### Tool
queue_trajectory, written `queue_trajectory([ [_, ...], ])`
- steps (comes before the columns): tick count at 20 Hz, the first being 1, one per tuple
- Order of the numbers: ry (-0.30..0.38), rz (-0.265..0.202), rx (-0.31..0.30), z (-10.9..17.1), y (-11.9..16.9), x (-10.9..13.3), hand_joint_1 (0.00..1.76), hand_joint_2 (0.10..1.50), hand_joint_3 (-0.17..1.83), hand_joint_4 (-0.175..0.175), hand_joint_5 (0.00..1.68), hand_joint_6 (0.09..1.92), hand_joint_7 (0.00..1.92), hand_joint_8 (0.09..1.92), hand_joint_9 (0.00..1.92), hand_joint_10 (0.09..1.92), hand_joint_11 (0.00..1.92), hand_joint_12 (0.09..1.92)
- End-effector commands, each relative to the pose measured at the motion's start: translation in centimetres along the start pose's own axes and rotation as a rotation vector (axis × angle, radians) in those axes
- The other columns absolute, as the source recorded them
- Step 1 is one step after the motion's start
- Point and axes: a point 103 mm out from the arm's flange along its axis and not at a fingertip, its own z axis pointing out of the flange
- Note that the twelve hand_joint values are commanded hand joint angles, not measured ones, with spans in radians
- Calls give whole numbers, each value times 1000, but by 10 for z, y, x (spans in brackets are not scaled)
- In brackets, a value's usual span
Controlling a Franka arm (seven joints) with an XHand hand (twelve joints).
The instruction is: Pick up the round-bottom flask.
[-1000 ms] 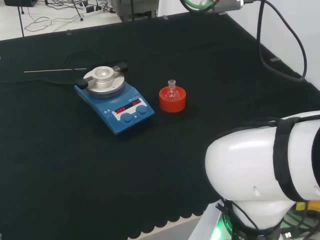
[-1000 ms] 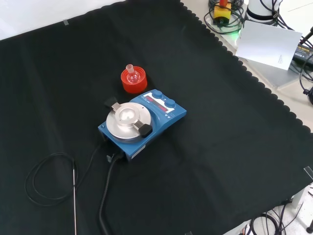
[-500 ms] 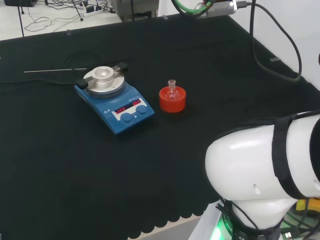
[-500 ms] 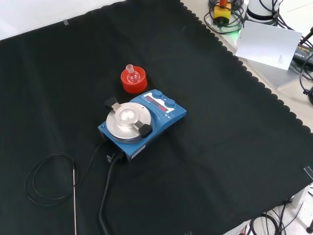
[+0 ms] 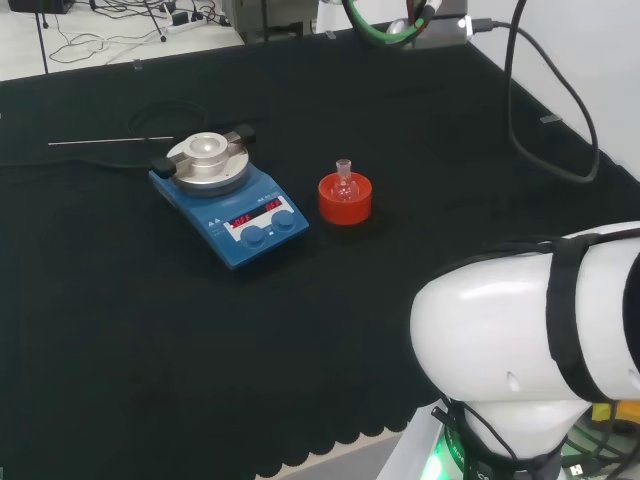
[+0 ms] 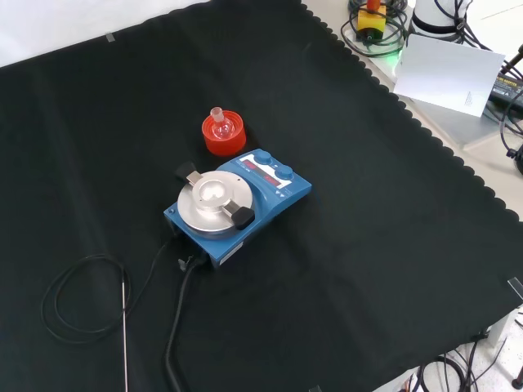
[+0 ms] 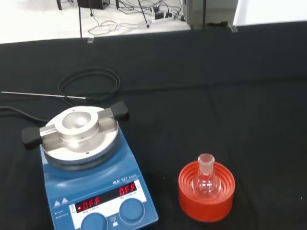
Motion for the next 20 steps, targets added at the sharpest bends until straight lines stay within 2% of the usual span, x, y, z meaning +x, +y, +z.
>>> queue_trajectory([
  [1, 64, 48, 84, 48, 14, -33, 281, 1205, 313, -14, 414, 100, 112, 595, 248, 663, 0, 1370],
  [4, 84, 63, 97, 63, 26, -57, 293, 1198, 309, -15, 415, 99, 114, 596, 250, 664, 0, 1376],
  [9, 123, 65, 135, 97, 62, -94, 316, 1184, 305, -17, 416, 96, 117, 597, 252, 665, 0, 1382],
  [12, 164, 71, 123, 113, 81, -113, 349, 1160, 298, -18, 414, 93, 125, 602, 265, 674, 0, 1386],
  [17, 191, 84, 140, 144, 105, -127, 469, 1090, 287, -23, 447, 97, 156, 629, 304, 698, 0, 1402],
  [20, 205, 89, 150, 160, 118, -125, 546, 1046, 286, -27, 459, 96, 167, 642, 318, 706, 2, 1419],
])
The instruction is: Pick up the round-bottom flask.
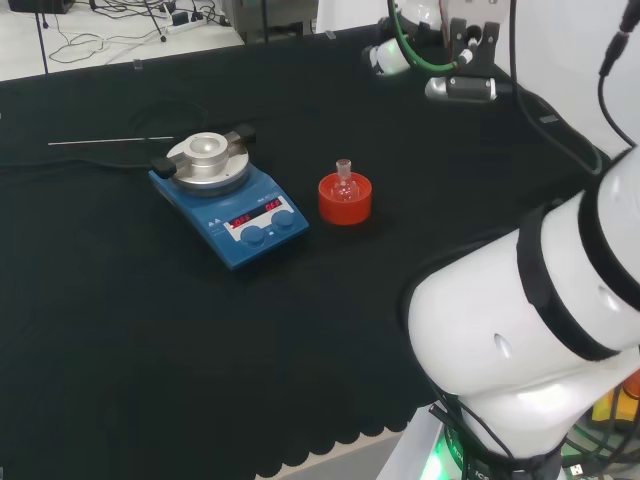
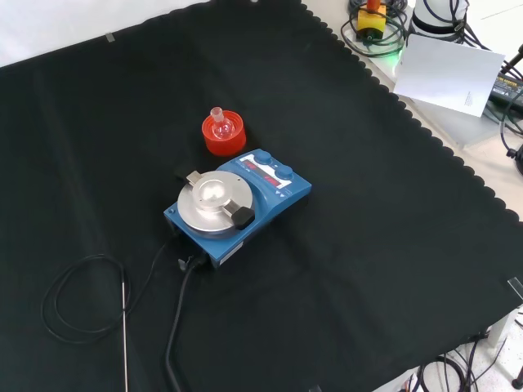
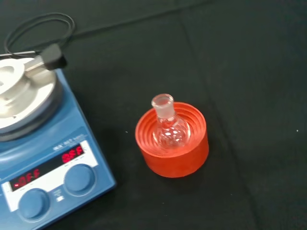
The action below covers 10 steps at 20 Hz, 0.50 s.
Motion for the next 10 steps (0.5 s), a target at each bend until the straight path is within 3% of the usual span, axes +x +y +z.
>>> queue_trajectory([
  [1, 67, 17, -18, 32, 57, -33, 564, 1024, 310, -27, 465, 90, 167, 652, 323, 707, 3, 1422],
  [10, 69, 1, 36, 70, 98, -22, 745, 786, 545, -29, 470, 87, 168, 683, 342, 718, 10, 1429],
])
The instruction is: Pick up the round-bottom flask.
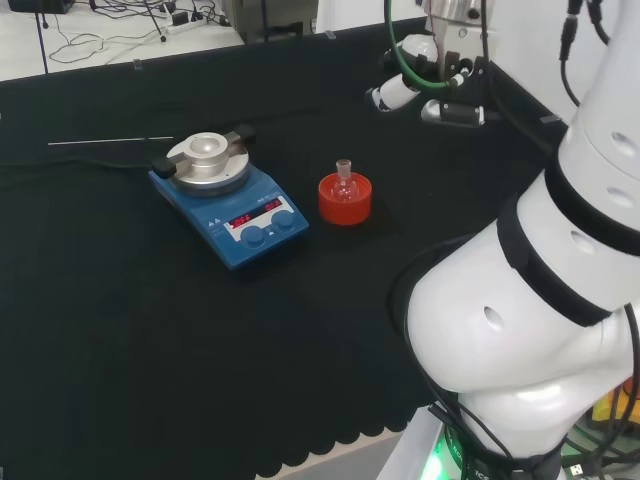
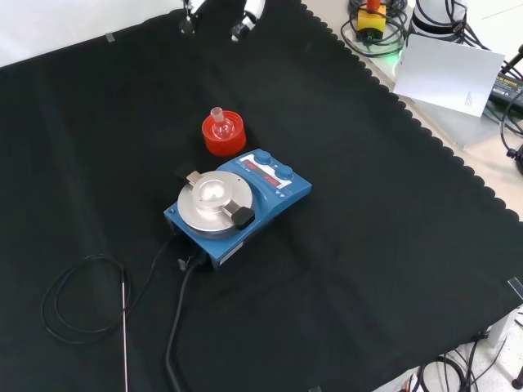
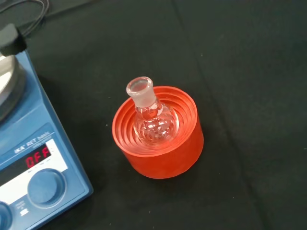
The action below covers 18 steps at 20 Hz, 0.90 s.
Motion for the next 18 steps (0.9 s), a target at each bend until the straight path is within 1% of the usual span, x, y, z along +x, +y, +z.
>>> queue_trajectory([
  [1, 11, -19, -8, 20, 45, 4, 757, 769, 557, -29, 472, 87, 169, 684, 345, 719, 12, 1429],
  [5, -4, -10, -9, 30, 57, 6, 808, 695, 621, -30, 483, 87, 169, 688, 347, 720, 17, 1431],
  [8, 7, -5, -8, 38, 65, 5, 819, 673, 647, -30, 486, 87, 168, 688, 345, 721, 17, 1432],
  [11, 24, -2, 11, 48, 72, 6, 848, 635, 675, -31, 502, 87, 138, 683, 323, 721, 14, 1435],
  [18, 11, 7, 23, 64, 84, 6, 875, 611, 696, -35, 525, 87, 118, 680, 308, 723, 11, 1437],
])
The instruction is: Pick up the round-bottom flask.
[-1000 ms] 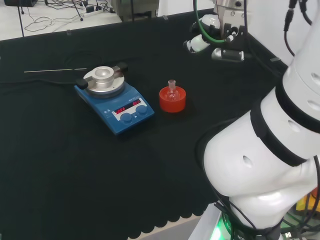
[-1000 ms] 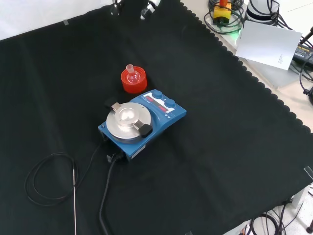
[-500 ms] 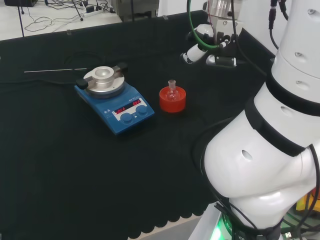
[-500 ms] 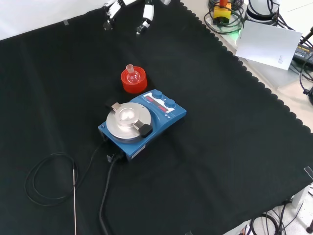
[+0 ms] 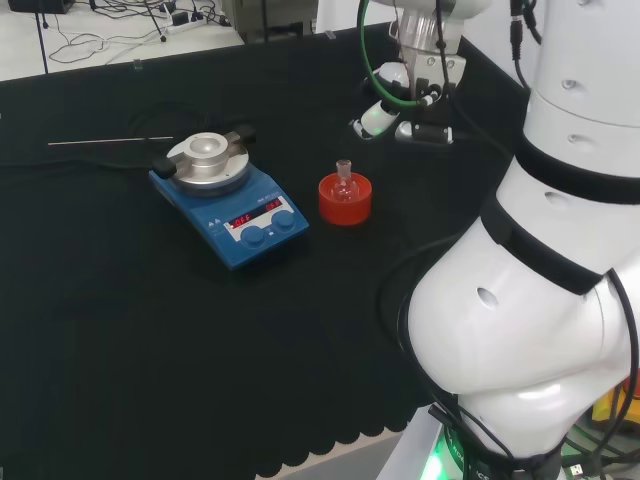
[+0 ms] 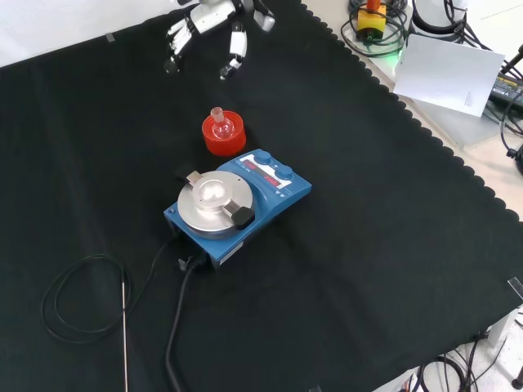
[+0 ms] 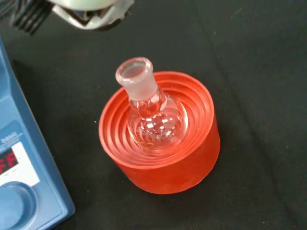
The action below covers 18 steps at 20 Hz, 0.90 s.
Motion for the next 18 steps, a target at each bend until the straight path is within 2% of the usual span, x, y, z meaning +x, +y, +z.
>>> queue_trajectory([
  [1, 11, 6, -9, 13, 22, 2, 877, 609, 698, -36, 530, 87, 117, 679, 307, 723, 11, 1437],
  [8, 1, 3, -11, 24, 19, 7, 883, 596, 711, -51, 596, 87, 111, 678, 303, 724, 10, 1437],
  [10, 18, 7, -1, 27, 17, 3, 884, 593, 715, -54, 608, 87, 110, 678, 303, 724, 10, 1437],
  [13, 33, 9, 13, 31, 13, 3, 900, 567, 746, -74, 700, 222, 115, 668, 309, 714, 13, 1437],
  [16, 36, 7, 22, 36, 8, 5, 904, 559, 760, -82, 639, 509, 116, 668, 311, 714, 12, 1443],
  [18, 29, 9, 28, 40, 5, 6, 904, 555, 766, -85, 605, 622, 115, 672, 312, 717, 12, 1443],
])
